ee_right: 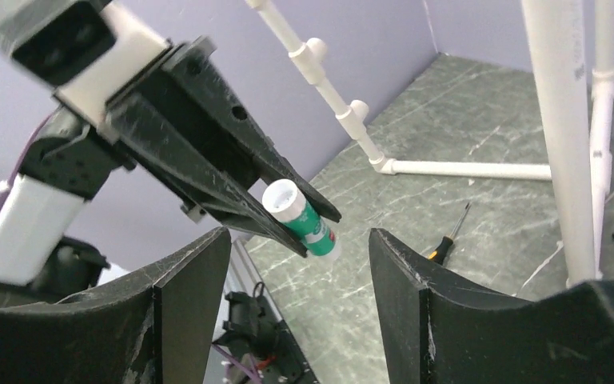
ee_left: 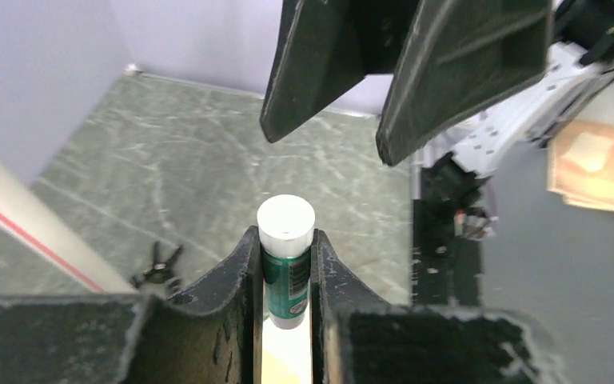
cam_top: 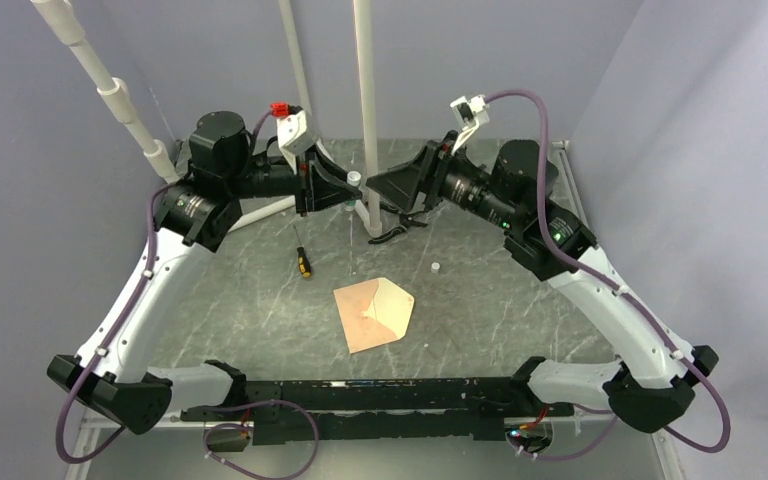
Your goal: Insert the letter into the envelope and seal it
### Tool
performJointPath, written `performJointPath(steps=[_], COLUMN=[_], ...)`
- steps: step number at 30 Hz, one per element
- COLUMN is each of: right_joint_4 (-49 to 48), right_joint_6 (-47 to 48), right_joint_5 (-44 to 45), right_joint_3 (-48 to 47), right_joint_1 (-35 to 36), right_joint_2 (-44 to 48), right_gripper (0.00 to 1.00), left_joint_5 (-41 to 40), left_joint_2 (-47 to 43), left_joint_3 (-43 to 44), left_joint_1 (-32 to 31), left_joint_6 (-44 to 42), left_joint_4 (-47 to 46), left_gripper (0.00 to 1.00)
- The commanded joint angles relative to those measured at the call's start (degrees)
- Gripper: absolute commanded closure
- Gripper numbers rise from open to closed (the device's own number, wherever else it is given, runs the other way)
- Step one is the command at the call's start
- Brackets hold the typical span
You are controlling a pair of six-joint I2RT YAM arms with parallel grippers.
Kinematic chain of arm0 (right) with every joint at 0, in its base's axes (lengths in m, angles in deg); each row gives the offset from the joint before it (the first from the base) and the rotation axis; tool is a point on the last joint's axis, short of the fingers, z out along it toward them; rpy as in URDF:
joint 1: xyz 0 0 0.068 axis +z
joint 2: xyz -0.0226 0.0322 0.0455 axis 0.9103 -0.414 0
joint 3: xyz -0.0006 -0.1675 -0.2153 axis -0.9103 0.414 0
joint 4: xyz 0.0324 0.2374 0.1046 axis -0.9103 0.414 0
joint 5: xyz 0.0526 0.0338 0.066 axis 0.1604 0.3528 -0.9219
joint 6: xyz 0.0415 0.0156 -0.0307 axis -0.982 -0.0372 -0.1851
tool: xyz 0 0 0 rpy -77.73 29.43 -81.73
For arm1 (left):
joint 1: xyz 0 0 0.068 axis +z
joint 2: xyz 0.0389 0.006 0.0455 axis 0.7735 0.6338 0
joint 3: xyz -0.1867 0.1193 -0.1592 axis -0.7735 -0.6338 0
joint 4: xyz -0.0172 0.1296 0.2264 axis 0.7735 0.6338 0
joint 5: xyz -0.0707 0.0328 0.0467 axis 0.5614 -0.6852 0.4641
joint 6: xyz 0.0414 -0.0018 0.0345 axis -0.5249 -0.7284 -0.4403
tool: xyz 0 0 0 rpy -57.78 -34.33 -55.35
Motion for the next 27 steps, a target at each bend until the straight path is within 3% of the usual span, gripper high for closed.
performJointPath(steps=[1,5,10,17,20,23,25,27], right_joint_4=[10.23,12.78,15.47,16.79,12.10,4.99,4.79,7.02], right_joint_6=[-9.26,-10.64,-11.48,-12.06,-13.21,-14.77,-14.93,-14.44], right_joint_5=[5.39,2.00,2.46,3.93,2.97,1.58,2.14,2.26], right_joint_3=[-6.15,-11.46,-14.30,-14.43,-12.31,-8.01,-7.76,-9.24], right_joint_1=[-0.07,0.04,0.13,0.13,0.13,0.12,0.12,0.08], right_joint_2=[-4.61,-10.12,-13.31,-15.60,-14.89,-12.47,-12.16,-13.59], right_gripper=[0.33,0.33,0.35,0.44,0.46,0.58,0.63,0.62], left_joint_5=[-6.39,-6.46,-10.34,-12.50,-13.33,-14.14,-14.21,-13.97], left_joint_2=[1.52,4.23,5.97,5.86,5.56,5.40,5.16,4.88], left_joint_3=[3.08,7.21,10.75,11.31,10.34,9.51,9.05,8.58], left_joint_1=[-0.18,-0.19,-0.19,-0.36,-0.74,-1.04,-1.15,-1.37], left_joint_6=[-20.67,-29.50,-34.65,-37.40,-37.89,-38.03,-37.82,-37.44], left_joint_4=[10.12,17.81,23.34,25.49,25.07,24.82,24.38,23.68], left_gripper=[0.98,0.98,0.97,0.97,0.98,0.98,0.98,0.97])
